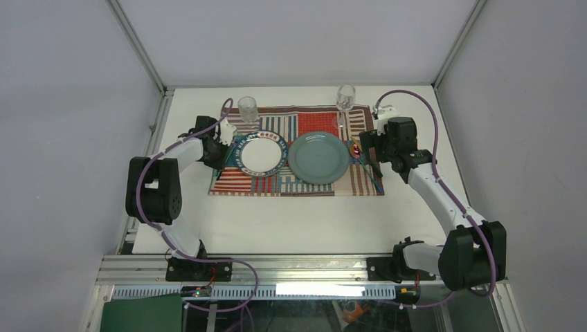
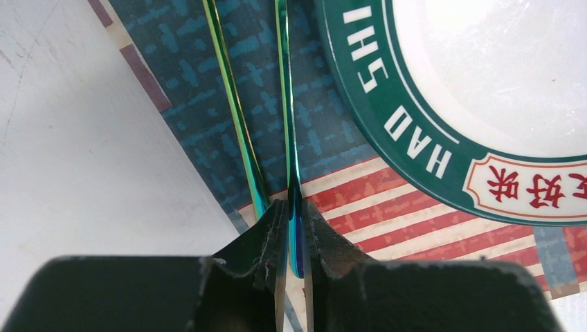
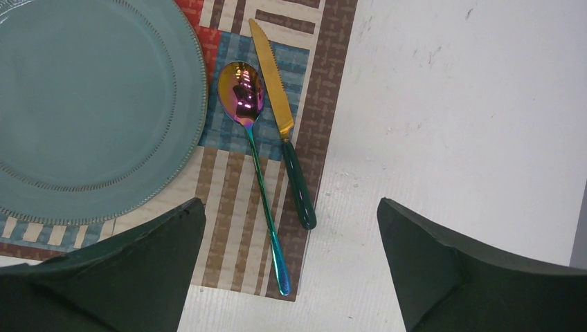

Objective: Set the dinner table for one person
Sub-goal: Adjust the fork on the napkin.

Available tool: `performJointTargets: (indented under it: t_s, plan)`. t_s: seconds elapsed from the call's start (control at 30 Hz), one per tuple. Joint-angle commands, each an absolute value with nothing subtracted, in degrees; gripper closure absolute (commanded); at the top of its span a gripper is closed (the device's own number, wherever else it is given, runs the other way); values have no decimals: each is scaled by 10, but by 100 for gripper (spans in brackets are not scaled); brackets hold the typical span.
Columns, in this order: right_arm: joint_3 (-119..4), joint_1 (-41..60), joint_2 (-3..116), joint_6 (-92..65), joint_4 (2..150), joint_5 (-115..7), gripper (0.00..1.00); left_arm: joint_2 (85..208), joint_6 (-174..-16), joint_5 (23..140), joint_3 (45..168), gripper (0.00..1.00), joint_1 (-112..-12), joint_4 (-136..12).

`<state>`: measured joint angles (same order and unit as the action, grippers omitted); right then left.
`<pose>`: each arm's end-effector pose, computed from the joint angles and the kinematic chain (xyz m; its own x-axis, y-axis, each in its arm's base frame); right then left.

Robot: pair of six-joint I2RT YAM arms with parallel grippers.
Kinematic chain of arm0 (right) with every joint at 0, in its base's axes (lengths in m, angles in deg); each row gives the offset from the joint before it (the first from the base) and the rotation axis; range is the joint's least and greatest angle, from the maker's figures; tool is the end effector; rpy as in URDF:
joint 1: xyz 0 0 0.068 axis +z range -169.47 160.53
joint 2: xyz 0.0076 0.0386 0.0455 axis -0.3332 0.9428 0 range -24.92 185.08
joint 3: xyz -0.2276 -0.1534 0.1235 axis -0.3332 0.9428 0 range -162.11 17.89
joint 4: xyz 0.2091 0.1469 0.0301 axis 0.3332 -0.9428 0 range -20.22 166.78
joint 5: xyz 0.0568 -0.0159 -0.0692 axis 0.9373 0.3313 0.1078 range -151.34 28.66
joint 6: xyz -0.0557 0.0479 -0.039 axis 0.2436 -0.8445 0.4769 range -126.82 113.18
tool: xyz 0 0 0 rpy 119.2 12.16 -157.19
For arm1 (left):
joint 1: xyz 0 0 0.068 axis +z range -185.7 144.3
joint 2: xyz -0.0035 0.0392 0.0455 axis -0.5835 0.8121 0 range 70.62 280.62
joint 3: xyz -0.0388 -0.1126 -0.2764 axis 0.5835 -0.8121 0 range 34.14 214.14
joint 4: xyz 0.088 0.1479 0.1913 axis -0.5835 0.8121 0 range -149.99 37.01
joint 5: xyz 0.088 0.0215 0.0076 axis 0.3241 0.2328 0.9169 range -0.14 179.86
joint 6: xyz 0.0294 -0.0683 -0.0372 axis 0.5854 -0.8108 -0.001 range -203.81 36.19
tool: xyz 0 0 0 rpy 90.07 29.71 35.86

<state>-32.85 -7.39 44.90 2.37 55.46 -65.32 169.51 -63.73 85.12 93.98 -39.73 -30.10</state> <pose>0.2724 0.0531 0.2717 -0.6006 -0.2915 -0.7445 -0.2562 0.9522 -0.1662 0.3413 -0.0301 0.1614 -0.8401 0.4023 -0.3639 0.4133 0.9092 0.0509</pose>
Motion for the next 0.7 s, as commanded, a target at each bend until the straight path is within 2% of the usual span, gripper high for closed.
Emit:
performJointTargets:
  t_s: [0.0,0.37,0.5,0.67]
  plan:
    - [-342,-78,441,29,559,-647,1,1667,-645,859,936,87,-387,-329]
    - [-342,-78,441,29,559,-646,1,1664,-648,846,942,85,-378,-325]
    - [-341,-79,439,29,559,-646,1,1658,-650,833,945,75,-379,-321]
    - [-343,-79,443,29,559,-646,1,1631,-658,798,972,71,-379,-288]
